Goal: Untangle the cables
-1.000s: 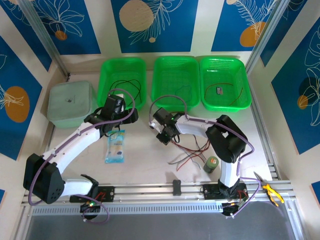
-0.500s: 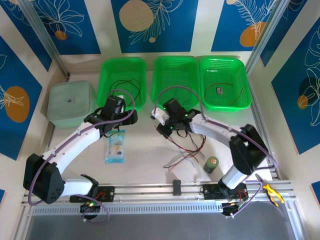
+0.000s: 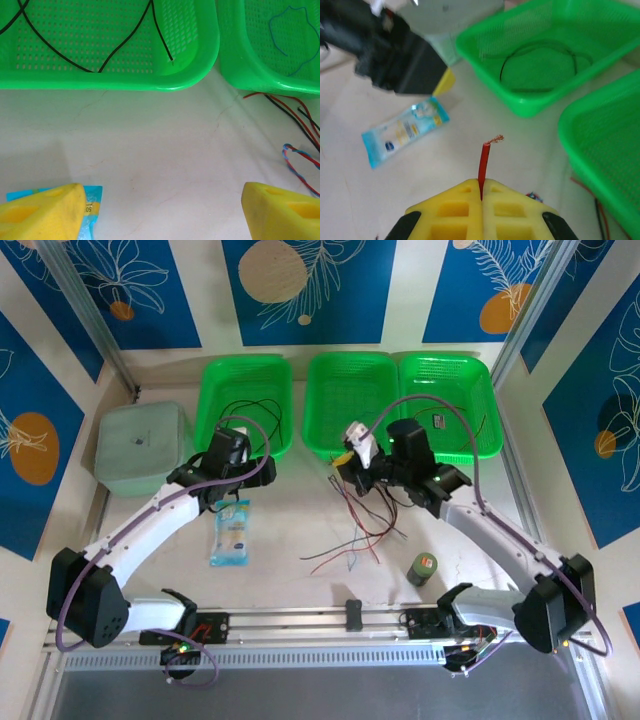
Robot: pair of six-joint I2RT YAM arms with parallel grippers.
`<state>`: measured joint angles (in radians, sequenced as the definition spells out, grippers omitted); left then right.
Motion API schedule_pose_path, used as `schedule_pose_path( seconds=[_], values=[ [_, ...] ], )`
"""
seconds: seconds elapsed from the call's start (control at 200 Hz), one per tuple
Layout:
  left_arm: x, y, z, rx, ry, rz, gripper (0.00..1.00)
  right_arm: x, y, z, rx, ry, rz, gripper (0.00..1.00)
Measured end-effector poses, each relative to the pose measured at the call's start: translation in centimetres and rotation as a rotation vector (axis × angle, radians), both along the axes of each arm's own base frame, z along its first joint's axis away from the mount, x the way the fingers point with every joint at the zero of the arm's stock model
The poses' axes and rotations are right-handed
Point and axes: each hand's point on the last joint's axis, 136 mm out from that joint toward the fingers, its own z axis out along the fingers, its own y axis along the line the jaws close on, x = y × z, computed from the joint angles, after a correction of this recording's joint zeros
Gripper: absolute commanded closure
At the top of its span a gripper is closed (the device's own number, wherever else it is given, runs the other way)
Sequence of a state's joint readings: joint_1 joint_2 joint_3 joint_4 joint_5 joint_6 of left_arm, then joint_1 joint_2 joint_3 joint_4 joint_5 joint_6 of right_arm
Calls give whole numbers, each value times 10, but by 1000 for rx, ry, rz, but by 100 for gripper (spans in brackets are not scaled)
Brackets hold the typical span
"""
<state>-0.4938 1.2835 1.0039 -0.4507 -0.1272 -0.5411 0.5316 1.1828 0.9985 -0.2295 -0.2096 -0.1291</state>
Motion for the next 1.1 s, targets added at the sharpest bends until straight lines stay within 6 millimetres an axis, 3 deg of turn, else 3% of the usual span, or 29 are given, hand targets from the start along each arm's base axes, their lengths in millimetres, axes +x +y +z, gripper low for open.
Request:
schedule_pose_path(
  seconds=[0.13, 0.405, 0.53, 0.68, 0.85, 1.1],
  values=[
    [0, -1, 1, -6, 0, -5, 18, 1, -4, 18, 56, -30, -3, 100],
    [-1, -4, 1, -16, 6, -15, 18, 11, 1, -1, 85, 45, -19, 100],
    [-1, -5, 1, -21, 9, -20, 18, 16, 3, 5, 112, 25, -25, 100],
    [-2, -6, -1, -22, 13, -23, 18, 29, 0, 32, 162, -56, -46, 100],
    [-1, -9, -5, -25, 28, -29, 17, 44, -5, 79, 239, -198, -87, 100],
    [-1, -10, -4, -28, 28, -33, 16, 48, -14, 127, 332, -362, -138, 100]
  ],
)
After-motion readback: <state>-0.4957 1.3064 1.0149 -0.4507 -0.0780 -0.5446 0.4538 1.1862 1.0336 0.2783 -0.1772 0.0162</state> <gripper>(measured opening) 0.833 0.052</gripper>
